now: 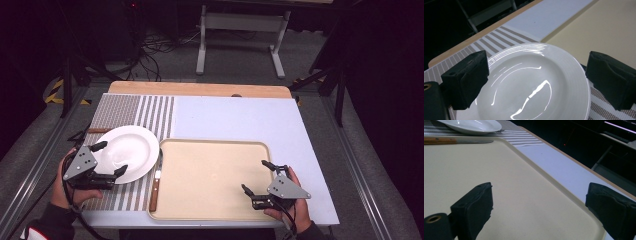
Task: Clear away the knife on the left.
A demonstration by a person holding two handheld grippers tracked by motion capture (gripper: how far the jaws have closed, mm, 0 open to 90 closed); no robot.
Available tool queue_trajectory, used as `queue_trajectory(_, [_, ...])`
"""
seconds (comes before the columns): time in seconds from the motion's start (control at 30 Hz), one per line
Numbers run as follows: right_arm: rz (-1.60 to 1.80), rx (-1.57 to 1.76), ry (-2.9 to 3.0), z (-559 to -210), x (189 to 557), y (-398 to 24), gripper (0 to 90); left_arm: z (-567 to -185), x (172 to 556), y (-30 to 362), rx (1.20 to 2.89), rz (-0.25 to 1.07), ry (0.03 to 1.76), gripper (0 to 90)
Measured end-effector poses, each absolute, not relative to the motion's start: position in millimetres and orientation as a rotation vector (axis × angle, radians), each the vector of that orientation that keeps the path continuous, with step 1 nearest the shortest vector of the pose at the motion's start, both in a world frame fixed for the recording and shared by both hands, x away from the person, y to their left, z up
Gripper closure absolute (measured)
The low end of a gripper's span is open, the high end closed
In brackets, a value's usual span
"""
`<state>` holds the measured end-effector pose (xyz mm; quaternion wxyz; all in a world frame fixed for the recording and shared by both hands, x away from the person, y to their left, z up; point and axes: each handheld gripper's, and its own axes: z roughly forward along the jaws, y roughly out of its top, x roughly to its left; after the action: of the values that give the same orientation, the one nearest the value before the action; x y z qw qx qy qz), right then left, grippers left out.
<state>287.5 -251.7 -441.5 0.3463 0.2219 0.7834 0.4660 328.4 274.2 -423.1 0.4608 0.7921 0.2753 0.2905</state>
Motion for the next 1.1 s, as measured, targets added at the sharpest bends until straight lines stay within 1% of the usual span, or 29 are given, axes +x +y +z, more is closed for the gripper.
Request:
queue_trajectory(0.2, [1.218, 0.575, 2.038, -441.6, 289.0, -251.5, 8.4, -423.2, 330.1, 286.4, 1.918, 0.689, 0.692, 5.0])
queue_trajectory(0.53, [1.214, 0.581, 2.049, -441.4, 293.2, -249.1, 8.2, -427.6, 333.1, 300.9, 1.890, 0.685, 0.740, 4.6])
queue_trajectory(0.8, [1.220, 0.560, 2.058, -441.6, 290.6, -250.8, 8.0, -428.6, 336.0, 305.5, 1.885, 0.702, 0.753, 4.2])
queue_trajectory(1.1, [1.200, 0.566, 2.061, -442.1, 291.7, -248.2, 8.0, -432.8, 338.7, 308.0, 1.901, 0.692, 0.747, 4.2])
